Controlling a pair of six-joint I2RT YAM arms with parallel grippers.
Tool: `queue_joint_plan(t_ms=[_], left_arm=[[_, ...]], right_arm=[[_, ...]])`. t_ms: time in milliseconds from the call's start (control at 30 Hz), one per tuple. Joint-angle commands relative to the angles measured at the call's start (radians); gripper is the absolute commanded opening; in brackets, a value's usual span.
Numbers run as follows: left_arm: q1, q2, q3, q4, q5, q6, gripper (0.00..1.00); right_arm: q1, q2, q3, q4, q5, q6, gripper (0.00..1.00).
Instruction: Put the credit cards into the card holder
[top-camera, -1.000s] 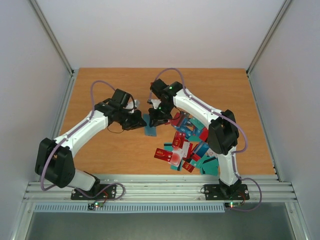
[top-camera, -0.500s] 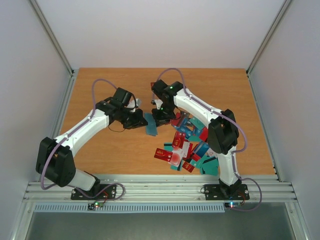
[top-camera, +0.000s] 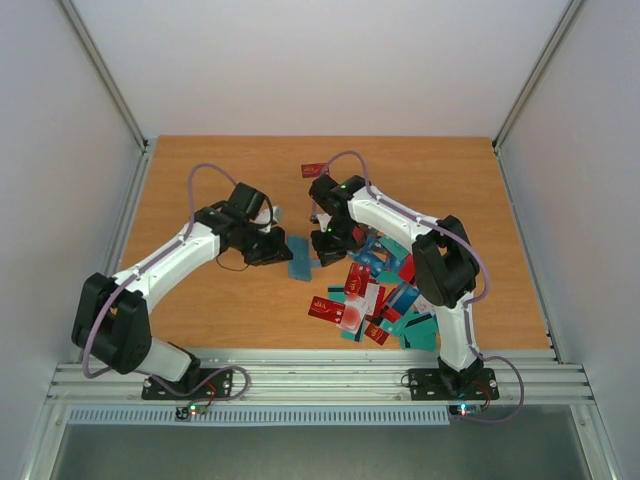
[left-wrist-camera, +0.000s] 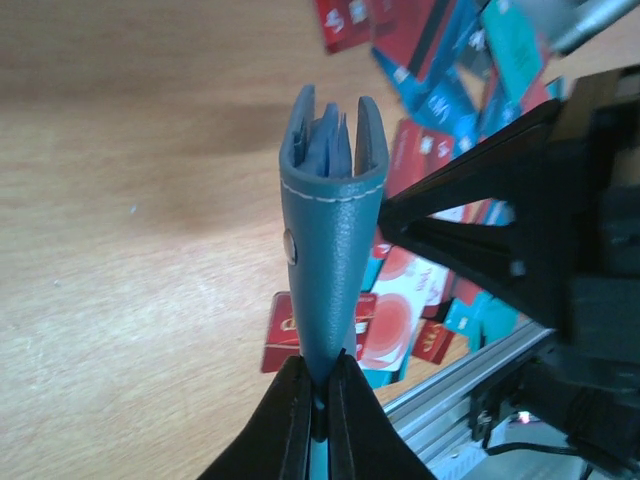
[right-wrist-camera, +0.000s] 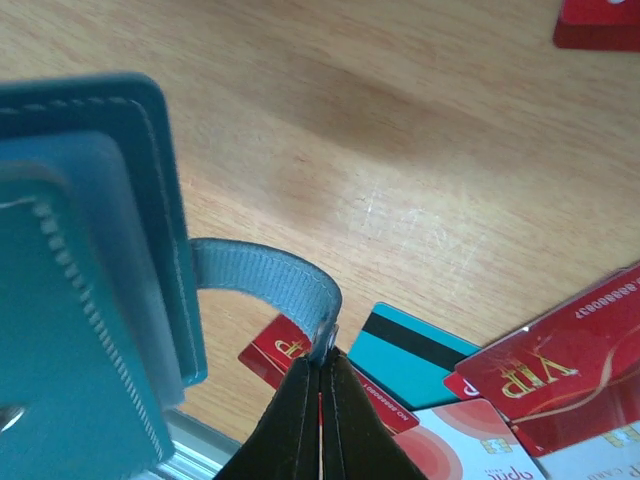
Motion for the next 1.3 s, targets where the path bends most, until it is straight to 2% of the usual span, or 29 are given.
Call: queue_joint_plan(t_ms=[0, 233, 300, 367, 433, 500, 567, 767, 900, 1267], left_arm=[[0.008, 0.024, -0.081, 0.067, -0.015, 0.045, 0.00], [0.046, 0.078, -0.212, 0.177, -0.037, 0.045, 0.01], [0.064, 0.094, -0.223, 0.162, -0.061, 0.050, 0.16], [0.080, 0.090, -0.216, 0.119, -0.103, 0.059, 0.41], [0.082, 0.068, -0.195, 0.064, -0.162, 0.077, 0.62], [0.080, 0.048, -0.164, 0.011, -0.200, 0.102, 0.75], [0.068, 0.040, -0.137, -0.036, -0.217, 0.126, 0.81], [-0.026, 0.033, -0.090, -0.068, -0.255, 0.121, 0.89], [-0.084, 0.060, -0.062, -0.064, -0.302, 0.095, 0.90], [-0.283, 0.167, 0.028, -0.152, -0.592, 0.123, 0.92]], right_arm=[[-0.004, -0.016, -0.038, 0.046, -0.062, 0.016, 0.01], [-0.005, 0.016, -0.055, 0.067, -0.111, 0.030, 0.01], [-0.005, 0.026, -0.057, 0.075, -0.125, 0.035, 0.01], [-0.005, 0.034, -0.057, 0.081, -0.138, 0.038, 0.01], [-0.005, 0.036, -0.061, 0.089, -0.150, 0.042, 0.01], [-0.004, 0.037, -0.069, 0.096, -0.154, 0.045, 0.01], [-0.004, 0.035, -0.081, 0.104, -0.156, 0.048, 0.01], [-0.007, 0.006, -0.162, 0.153, -0.147, 0.050, 0.01], [-0.021, -0.018, -0.237, 0.203, -0.170, 0.056, 0.01], [-0.053, -0.034, -0.353, 0.325, -0.272, 0.094, 0.01]])
